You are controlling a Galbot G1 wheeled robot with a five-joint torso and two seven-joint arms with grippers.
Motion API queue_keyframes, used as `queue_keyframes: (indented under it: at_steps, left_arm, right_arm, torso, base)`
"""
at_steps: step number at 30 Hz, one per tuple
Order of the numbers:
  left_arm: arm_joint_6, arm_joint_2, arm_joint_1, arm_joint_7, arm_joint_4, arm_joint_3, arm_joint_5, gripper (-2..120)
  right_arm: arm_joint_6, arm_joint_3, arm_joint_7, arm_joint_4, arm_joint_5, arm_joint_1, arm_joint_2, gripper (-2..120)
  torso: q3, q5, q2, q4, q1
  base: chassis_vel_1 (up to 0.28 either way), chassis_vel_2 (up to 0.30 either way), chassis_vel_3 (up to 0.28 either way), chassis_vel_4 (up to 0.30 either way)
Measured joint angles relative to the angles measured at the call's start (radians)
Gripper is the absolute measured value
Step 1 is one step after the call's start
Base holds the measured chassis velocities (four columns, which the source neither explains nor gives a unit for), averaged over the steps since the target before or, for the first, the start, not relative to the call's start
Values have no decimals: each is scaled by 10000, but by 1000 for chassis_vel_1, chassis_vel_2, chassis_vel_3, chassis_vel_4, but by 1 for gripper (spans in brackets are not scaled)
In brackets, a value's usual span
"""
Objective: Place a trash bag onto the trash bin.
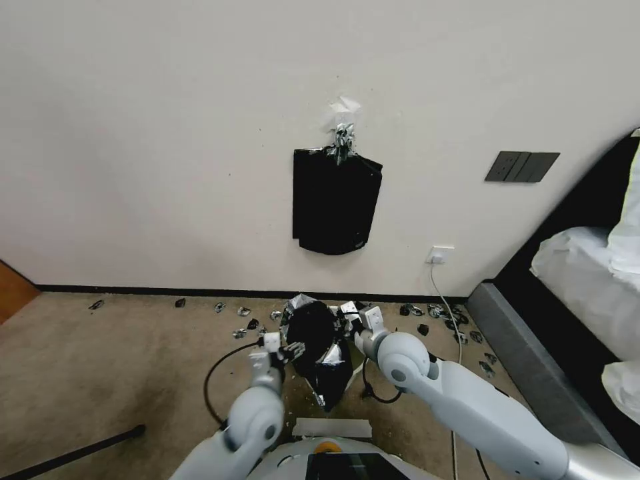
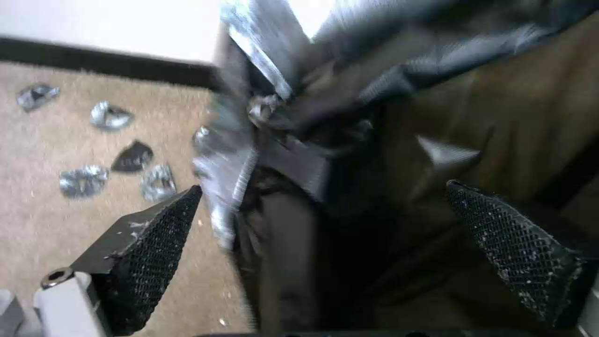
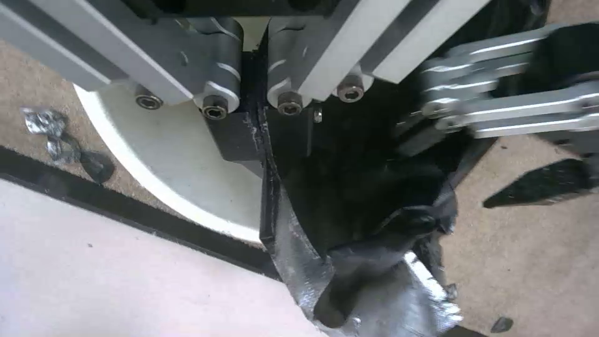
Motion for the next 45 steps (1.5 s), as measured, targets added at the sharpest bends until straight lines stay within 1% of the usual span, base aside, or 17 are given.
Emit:
queue_keyframes:
  at_steps: [2, 4, 7, 12, 17, 18, 19, 21, 22, 27, 30, 31, 33, 35, 38, 44, 45]
  left_arm:
    - [203, -169, -144, -459, 209, 98, -304, 100]
    - [253, -199, -178, -591, 267, 116, -436, 100]
    - [399, -372, -363, -1106, 554, 84, -1129, 100]
    - [561, -416, -478, -1516, 668, 31, -1765, 99]
    - [942, -450, -514, -1939, 783, -35, -1996, 80]
    - [969, -454, -515, -1967, 801, -41, -2021, 75]
    - [969, -454, -515, -1967, 801, -41, -2021, 75]
    - [994, -452, -527, -2020, 844, -52, -2100, 66]
    - [994, -452, -527, -2020, 844, -52, -2100, 66]
    - [951, -430, -538, -2046, 795, -119, -2315, 47]
    - [864, -404, -533, -2044, 743, -178, -2425, 32]
    - [864, -404, -533, -2044, 743, -178, -2425, 32]
    - [807, -384, -517, -2008, 662, -194, -2501, 21]
    - [786, -363, -511, -2002, 634, -210, -2534, 18]
    - [669, -327, -481, -1952, 566, -258, -2647, 7]
    - [505, -178, -466, -1759, 484, -297, -2657, 3]
    - [459, -37, -465, -1594, 418, -304, -2614, 3]
  right_arm:
    - [1, 109, -24, 32, -5, -168, -90, 0]
    - [2, 141, -35, 46, -6, -218, -119, 0]
    - [6, 278, -59, 58, -9, -327, -160, 0]
    - [8, 305, -60, 41, -6, -325, -143, 0]
    - [12, 300, -70, -1, -7, -328, -86, 0]
    - [13, 297, -73, -9, -6, -330, -84, 0]
    - [13, 297, -73, -9, -6, -330, -84, 0]
    - [14, 293, -77, -14, -10, -334, -86, 0]
    - [14, 293, -77, -14, -10, -334, -86, 0]
    - [27, 297, -78, -24, -31, -334, -106, 0]
    - [36, 300, -83, -39, -93, -354, -112, 0]
    - [36, 300, -83, -39, -93, -354, -112, 0]
    - [44, 293, -101, -54, -162, -380, -103, 0]
    - [50, 289, -102, -56, -173, -384, -100, 0]
    - [57, 286, -104, -57, -208, -394, -96, 0]
    - [210, 398, -255, -7, -535, -522, -97, 0]
    - [366, 441, -365, 3, -796, -575, -111, 0]
  torso:
    - [0, 0, 0, 1, 0]
    - [0, 0, 0, 1, 0]
    - [0, -2, 0, 1, 0]
    - [0, 0, 0, 3, 0]
    - [-3, 3, 1, 4, -1]
    - [-3, 2, 2, 4, -1]
    - [-3, 2, 2, 4, -1]
    - [-3, 1, 1, 4, -1]
    - [-3, 1, 1, 4, -1]
    - [-2, -2, 2, 2, -1]
    - [-1, -4, 1, 0, -1]
    - [-1, -4, 1, 0, -1]
    - [-1, -7, 1, -1, -1]
    - [-1, -7, 1, -3, -1]
    - [-1, -9, 1, -3, -1]
    - [0, -8, 0, -2, 0]
    - [0, -5, 0, -2, 0]
  base:
    - [0, 0, 0, 0]
    - [0, 0, 0, 0]
    - [0, 0, 0, 0]
    - [0, 0, 0, 0]
    - [0, 0, 0, 0]
    - [0, 0, 0, 0]
    - [0, 0, 0, 0]
    - [0, 0, 0, 0]
    - [0, 0, 0, 0]
    - [0, 0, 0, 0]
    - [0, 0, 0, 0]
    - [0, 0, 0, 0]
    - [0, 0, 0, 0]
    - [0, 0, 0, 0]
    - [0, 0, 0, 0]
    - [0, 0, 0, 0]
    - [0, 0, 0, 0]
